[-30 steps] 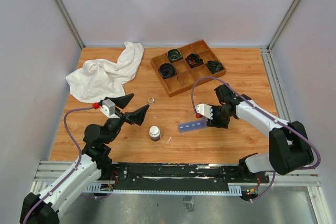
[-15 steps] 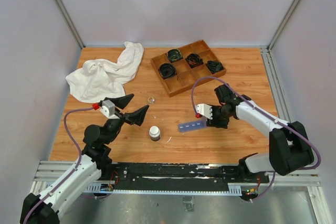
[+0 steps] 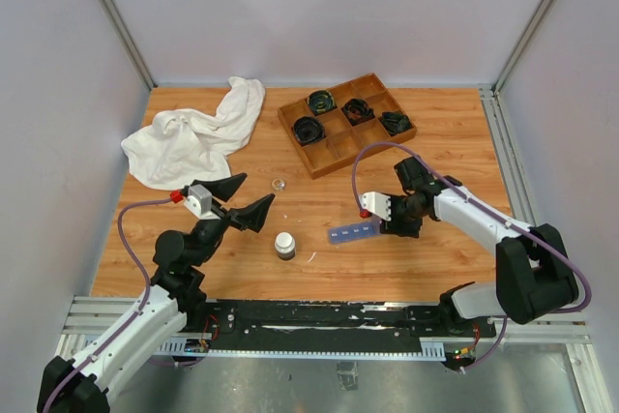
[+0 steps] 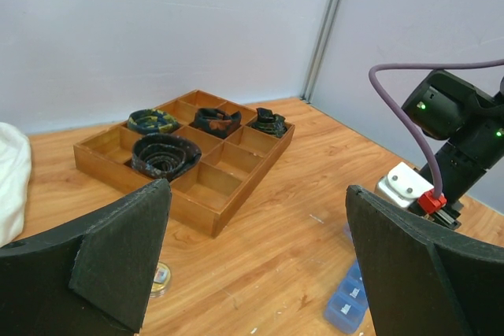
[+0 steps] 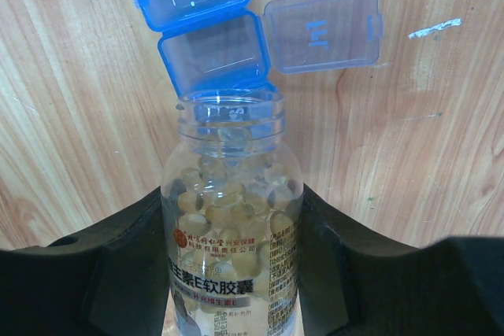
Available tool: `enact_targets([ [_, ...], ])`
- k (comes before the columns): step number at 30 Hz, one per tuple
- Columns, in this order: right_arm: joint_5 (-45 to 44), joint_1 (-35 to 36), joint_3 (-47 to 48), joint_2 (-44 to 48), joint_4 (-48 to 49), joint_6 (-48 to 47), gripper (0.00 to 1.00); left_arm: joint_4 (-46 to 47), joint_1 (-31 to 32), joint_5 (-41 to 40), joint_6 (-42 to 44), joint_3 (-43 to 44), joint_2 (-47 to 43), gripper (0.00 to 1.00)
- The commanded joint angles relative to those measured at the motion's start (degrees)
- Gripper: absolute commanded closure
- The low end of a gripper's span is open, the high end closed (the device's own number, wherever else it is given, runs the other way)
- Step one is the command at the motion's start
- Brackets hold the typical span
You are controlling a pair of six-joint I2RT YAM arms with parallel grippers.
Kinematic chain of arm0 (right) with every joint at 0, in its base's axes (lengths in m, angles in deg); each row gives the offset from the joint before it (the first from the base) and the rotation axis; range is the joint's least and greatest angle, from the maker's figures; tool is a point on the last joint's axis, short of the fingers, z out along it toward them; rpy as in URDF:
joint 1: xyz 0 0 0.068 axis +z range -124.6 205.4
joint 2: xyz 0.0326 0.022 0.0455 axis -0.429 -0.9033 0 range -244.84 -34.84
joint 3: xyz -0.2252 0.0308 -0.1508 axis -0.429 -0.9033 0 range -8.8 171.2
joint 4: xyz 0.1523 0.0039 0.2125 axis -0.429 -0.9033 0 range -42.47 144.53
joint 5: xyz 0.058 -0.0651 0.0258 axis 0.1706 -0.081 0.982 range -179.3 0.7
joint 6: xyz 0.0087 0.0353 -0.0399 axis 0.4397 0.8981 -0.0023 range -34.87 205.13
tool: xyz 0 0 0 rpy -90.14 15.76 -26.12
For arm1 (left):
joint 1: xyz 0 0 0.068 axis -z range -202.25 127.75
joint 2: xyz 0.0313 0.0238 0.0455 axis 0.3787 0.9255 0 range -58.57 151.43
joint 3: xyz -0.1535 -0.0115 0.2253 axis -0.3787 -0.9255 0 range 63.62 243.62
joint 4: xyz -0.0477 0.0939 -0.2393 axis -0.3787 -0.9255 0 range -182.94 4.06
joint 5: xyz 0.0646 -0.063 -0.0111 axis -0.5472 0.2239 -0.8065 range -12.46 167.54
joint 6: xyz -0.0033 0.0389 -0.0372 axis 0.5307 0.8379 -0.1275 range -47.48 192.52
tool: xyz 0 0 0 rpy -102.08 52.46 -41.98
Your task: Sort the pills into containers
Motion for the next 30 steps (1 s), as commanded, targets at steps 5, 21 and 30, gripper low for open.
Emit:
enact_targets([
  [5, -1.34, 1.08, -0.34, 0.62, 0.62, 1.32, 0.98, 1.79, -0.24, 0.30, 0.76, -0.52, -0.70, 0.01],
  [21, -3.72, 1.92, -1.74, 1.89, 3.24, 1.53, 0.99, 1.87, -0.27, 0.27, 0.76, -0.44, -0.51, 0.01],
  [30, -2.46, 2.03, -1.43, 1.50, 1.51, 1.11, 0.99, 1.85, -0.26, 0.40, 0.80, -0.27, -0.24, 0.01],
])
